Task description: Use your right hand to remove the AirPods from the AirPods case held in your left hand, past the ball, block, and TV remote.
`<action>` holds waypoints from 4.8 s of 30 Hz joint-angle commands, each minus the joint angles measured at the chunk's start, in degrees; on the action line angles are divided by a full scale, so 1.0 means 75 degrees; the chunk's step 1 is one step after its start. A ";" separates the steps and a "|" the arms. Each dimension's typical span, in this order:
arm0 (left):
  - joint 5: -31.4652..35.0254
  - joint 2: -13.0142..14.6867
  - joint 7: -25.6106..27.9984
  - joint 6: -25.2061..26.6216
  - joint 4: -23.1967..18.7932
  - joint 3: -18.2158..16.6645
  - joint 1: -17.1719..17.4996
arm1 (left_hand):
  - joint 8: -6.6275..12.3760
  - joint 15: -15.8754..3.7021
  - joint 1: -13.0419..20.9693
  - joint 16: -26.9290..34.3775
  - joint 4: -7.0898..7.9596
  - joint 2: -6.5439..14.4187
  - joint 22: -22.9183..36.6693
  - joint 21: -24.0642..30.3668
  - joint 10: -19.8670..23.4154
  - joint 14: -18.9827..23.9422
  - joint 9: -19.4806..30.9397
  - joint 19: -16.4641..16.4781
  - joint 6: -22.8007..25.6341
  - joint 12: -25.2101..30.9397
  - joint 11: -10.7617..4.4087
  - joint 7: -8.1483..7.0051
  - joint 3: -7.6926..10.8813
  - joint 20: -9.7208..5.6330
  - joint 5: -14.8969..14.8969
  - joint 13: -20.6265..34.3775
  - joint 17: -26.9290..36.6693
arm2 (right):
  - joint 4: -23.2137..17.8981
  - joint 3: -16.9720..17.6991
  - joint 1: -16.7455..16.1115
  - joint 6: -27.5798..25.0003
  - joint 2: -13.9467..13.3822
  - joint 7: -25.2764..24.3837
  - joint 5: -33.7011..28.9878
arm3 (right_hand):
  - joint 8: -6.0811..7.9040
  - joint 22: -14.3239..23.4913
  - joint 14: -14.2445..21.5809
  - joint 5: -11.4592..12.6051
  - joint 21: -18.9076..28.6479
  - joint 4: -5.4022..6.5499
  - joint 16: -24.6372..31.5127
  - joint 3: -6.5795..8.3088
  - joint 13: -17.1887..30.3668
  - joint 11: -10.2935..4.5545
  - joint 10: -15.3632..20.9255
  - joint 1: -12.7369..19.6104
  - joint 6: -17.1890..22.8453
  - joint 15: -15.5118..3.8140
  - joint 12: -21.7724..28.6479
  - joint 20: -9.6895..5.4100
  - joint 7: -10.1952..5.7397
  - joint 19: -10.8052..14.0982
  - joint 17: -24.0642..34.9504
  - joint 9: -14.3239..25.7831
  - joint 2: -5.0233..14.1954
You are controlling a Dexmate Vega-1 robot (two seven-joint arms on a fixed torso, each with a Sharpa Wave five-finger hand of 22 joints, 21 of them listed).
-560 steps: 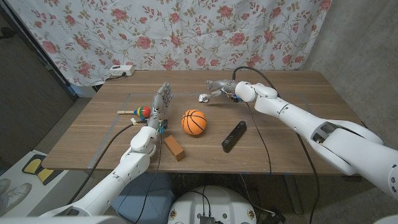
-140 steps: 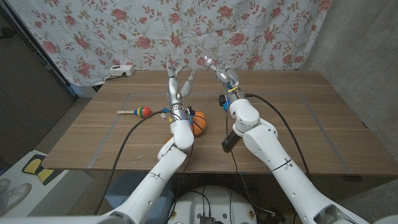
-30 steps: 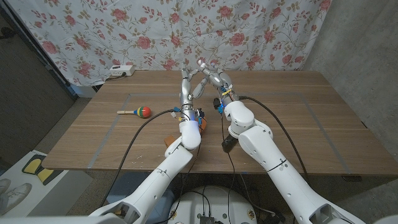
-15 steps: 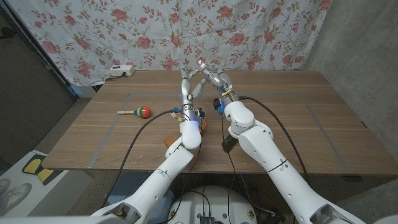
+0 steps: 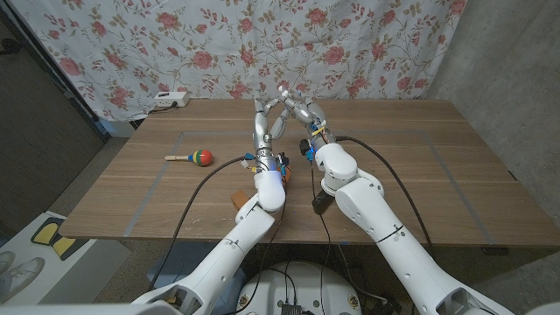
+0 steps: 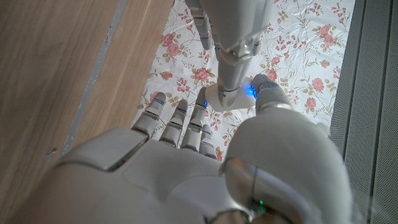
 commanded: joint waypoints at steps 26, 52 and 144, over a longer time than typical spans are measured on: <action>-0.0075 -0.0088 -0.0051 -0.0027 -0.0201 -0.0055 0.0236 | -0.0096 -0.0336 0.1034 -0.0025 -0.0544 0.0482 0.0021 0.0018 0.0547 0.0639 0.0049 0.0090 0.0338 0.0188 -0.0087 -0.0086 0.0491 0.0067 0.0076 0.0282 0.0013 | 0.0008 0.0040 -0.0094 -0.0145 -0.0033 -0.0027 0.0009 | 0.0020 0.0021 0.0055 0.0062 0.0048 -0.0003 -0.0023 -0.0044 0.0012 -0.0769 0.0853 0.0040 0.0118 -0.0733 0.0080 -0.0037 -0.0010 0.0196 0.0037 0.0018 0.0056; -0.0767 -0.0336 -0.0252 -0.0126 -0.0194 -0.0222 0.0394 | 0.0032 -0.0435 0.1647 0.0413 -0.0392 0.0429 0.0028 0.0061 0.0855 0.1378 0.0085 0.0322 0.1167 0.0805 -0.0066 -0.0140 0.0185 0.0279 0.0016 0.0861 0.0441 | -0.0055 0.0058 -0.0121 -0.0102 -0.0103 0.0018 0.0000 | 0.0014 0.0021 0.0090 0.0067 0.0039 -0.0017 -0.0029 -0.0064 -0.0033 -0.0759 0.0859 0.0042 0.0142 -0.0748 0.0116 -0.0039 0.0000 0.0240 0.0044 0.0017 0.0035; -0.6102 0.0107 -0.3590 0.0346 -0.1764 -0.0449 0.0731 | 0.1023 -0.0428 0.2412 0.0764 -0.0290 0.0460 0.0095 0.0120 0.0617 0.1721 0.0694 0.0497 0.4833 0.1527 -0.0073 -0.0591 -0.0623 0.0693 0.0086 0.0997 0.1296 | 0.0559 0.1380 -0.0323 -0.0112 -0.0520 0.0213 0.0884 | 0.0058 0.0050 -0.1827 -0.2810 0.0003 0.0721 -0.0222 -0.1263 -0.1408 0.1037 -0.1667 -0.2414 -0.0848 0.0618 -0.2173 0.0451 0.0363 -0.0731 0.0011 0.0025 -0.0451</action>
